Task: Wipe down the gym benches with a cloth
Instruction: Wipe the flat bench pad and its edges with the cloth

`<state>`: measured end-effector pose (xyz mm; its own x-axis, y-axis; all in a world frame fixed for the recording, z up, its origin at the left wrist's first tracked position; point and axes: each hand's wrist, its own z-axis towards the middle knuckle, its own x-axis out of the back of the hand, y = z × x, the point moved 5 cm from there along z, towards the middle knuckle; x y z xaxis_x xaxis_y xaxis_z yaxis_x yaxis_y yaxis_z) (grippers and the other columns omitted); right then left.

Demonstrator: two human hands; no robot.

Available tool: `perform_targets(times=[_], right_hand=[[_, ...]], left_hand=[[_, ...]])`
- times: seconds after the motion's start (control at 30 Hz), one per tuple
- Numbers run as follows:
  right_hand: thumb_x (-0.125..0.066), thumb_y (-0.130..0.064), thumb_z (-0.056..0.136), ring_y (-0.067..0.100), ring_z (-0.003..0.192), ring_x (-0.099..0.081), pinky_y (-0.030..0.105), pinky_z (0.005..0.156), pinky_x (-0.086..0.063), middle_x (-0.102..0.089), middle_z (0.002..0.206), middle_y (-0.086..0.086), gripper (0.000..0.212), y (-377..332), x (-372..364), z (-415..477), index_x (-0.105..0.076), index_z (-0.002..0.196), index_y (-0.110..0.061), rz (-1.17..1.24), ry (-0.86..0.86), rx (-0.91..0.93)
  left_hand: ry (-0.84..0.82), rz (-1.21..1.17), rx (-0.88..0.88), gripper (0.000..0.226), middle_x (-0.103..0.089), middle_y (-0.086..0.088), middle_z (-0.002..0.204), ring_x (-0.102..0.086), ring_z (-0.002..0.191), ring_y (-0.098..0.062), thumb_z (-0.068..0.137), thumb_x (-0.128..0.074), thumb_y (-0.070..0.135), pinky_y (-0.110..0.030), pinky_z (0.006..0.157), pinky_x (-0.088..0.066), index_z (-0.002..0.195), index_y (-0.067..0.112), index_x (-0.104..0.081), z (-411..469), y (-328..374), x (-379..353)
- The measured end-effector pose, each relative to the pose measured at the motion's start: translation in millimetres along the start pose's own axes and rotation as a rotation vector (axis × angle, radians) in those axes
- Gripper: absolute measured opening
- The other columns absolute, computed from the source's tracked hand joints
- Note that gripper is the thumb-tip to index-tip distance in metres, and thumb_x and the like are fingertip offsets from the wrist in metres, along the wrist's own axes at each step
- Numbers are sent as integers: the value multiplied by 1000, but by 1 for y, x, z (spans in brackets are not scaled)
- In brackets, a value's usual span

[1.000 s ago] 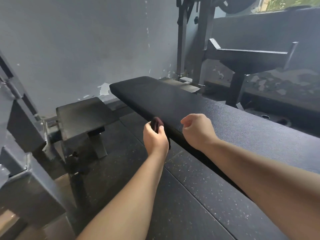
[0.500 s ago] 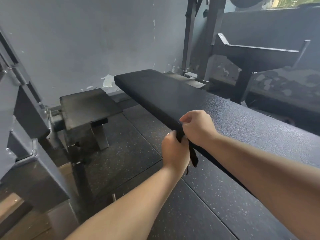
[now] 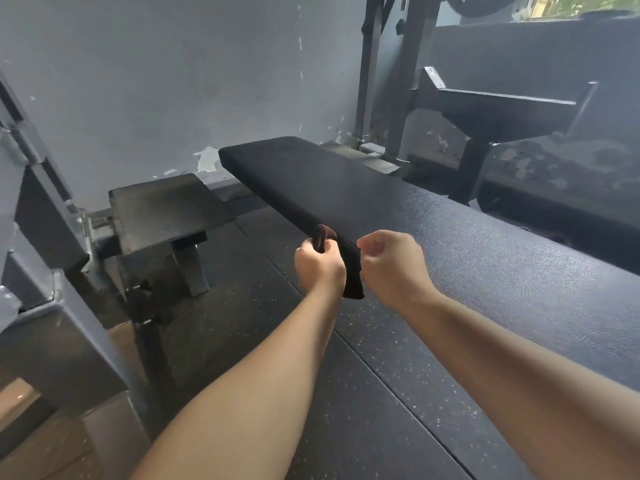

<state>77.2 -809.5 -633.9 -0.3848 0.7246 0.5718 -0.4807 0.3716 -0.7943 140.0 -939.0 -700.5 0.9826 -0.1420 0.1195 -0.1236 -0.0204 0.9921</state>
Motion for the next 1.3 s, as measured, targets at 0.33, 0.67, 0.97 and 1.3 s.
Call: perform_targets(times=[0.33, 0.67, 0.97, 1.3], right_hand=[[-55, -8, 89, 12, 70, -68, 20, 58, -50, -74, 81, -4, 29, 53, -24, -64, -77, 102, -22, 81, -66, -107], [-58, -14, 85, 16, 85, -72, 33, 83, -59, -76, 86, -4, 26, 35, 5, -54, -78, 100, -22, 36, -66, -67], [-59, -11, 88, 33, 110, -56, 40, 94, -42, -70, 108, 5, 28, 11, 50, -40, -77, 106, -23, -416, 143, 151], [-63, -13, 79, 33, 97, -52, 38, 84, -38, -64, 88, 3, 13, 29, 45, -35, -65, 69, -19, -465, 25, 53]], left_hand=[[-192, 227, -149, 22, -71, -11, 95, -67, 93, -33, 98, -60, 30, -42, 85, -56, 94, 10, -70, -27, -1, 8], [-192, 233, -142, 21, -71, -8, 100, -67, 96, -30, 97, -66, 29, -37, 85, -55, 103, 10, -71, -28, -3, 7], [-343, 349, -329, 18, -70, -5, 96, -68, 92, -25, 97, -57, 24, -43, 83, -58, 102, 13, -70, -60, -10, 2], [-189, 337, -180, 20, -70, -8, 98, -68, 93, -29, 100, -60, 27, -42, 87, -59, 101, 9, -68, -29, 5, 6]])
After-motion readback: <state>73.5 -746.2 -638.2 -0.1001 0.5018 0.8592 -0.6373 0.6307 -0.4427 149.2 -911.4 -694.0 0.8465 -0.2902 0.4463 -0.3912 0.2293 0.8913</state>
